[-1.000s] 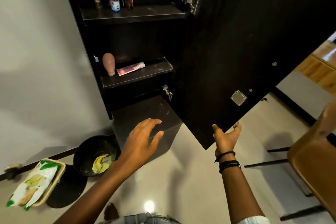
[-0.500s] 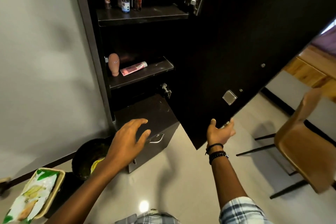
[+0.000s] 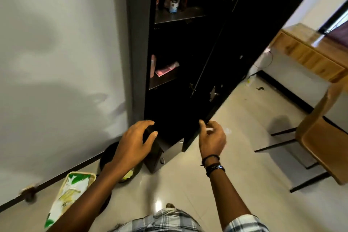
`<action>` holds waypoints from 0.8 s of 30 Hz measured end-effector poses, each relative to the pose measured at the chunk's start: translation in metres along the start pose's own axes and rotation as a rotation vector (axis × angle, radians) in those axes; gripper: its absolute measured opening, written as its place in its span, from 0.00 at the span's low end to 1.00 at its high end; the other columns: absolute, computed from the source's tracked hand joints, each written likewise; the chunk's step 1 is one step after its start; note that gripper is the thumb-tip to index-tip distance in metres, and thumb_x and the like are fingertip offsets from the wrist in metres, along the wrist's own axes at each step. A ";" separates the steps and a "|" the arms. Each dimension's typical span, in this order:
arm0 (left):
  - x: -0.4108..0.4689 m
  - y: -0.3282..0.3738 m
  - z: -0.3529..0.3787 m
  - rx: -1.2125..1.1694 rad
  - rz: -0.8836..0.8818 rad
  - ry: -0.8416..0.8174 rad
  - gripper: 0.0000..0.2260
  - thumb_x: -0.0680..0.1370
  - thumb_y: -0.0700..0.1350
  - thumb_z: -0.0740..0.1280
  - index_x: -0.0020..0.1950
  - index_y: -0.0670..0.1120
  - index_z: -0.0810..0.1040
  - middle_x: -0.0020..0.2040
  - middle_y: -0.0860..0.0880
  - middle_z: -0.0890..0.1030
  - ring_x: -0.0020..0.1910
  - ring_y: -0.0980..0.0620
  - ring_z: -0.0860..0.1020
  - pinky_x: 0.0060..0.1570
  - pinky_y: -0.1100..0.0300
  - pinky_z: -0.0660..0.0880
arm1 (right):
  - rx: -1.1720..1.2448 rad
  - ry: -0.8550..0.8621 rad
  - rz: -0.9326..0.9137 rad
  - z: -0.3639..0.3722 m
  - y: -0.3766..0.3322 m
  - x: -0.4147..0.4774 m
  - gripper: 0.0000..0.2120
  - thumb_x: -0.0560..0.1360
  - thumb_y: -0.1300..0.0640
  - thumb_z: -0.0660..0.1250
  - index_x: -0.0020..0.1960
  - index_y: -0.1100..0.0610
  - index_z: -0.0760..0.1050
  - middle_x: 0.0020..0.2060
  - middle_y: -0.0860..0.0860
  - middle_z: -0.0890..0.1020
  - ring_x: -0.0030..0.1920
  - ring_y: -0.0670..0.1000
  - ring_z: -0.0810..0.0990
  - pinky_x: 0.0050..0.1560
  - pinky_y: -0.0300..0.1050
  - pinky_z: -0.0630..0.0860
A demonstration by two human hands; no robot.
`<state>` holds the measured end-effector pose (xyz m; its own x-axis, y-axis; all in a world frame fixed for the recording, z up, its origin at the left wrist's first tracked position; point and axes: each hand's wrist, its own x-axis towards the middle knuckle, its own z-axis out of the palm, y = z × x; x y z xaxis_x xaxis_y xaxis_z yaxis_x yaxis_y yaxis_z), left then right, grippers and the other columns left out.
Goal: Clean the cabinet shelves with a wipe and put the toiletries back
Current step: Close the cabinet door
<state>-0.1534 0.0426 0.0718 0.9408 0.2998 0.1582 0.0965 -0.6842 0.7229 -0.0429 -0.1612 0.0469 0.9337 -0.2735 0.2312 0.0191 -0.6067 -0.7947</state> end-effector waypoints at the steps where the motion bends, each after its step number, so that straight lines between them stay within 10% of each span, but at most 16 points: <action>1: 0.000 -0.007 -0.004 0.000 -0.013 0.007 0.15 0.77 0.50 0.66 0.63 0.49 0.75 0.60 0.52 0.78 0.59 0.53 0.76 0.56 0.63 0.70 | 0.000 -0.045 -0.040 0.010 -0.010 -0.003 0.12 0.73 0.47 0.70 0.46 0.56 0.80 0.39 0.51 0.83 0.37 0.51 0.81 0.38 0.42 0.75; 9: -0.003 -0.046 -0.028 0.020 -0.154 0.120 0.16 0.77 0.52 0.66 0.62 0.46 0.76 0.59 0.50 0.79 0.59 0.50 0.76 0.58 0.57 0.72 | -0.174 -0.287 -0.237 0.070 -0.079 0.001 0.21 0.75 0.46 0.68 0.28 0.56 0.68 0.21 0.49 0.67 0.26 0.51 0.68 0.32 0.41 0.60; 19: 0.019 -0.060 -0.032 0.039 -0.245 0.146 0.20 0.75 0.57 0.62 0.61 0.46 0.77 0.58 0.49 0.79 0.58 0.49 0.77 0.56 0.57 0.72 | -0.388 -0.468 -0.376 0.106 -0.109 0.016 0.19 0.78 0.51 0.63 0.35 0.63 0.73 0.35 0.61 0.81 0.39 0.62 0.81 0.37 0.50 0.78; 24: 0.028 -0.064 -0.026 0.044 -0.251 0.126 0.20 0.76 0.56 0.63 0.62 0.46 0.76 0.59 0.48 0.78 0.59 0.48 0.76 0.57 0.55 0.73 | -0.445 -0.518 -0.436 0.116 -0.125 0.026 0.18 0.78 0.50 0.63 0.40 0.64 0.76 0.40 0.62 0.82 0.43 0.63 0.81 0.37 0.46 0.71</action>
<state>-0.1418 0.1120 0.0477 0.8379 0.5423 0.0622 0.3381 -0.6052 0.7207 0.0206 -0.0056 0.0873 0.9241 0.3707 0.0926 0.3776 -0.8488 -0.3701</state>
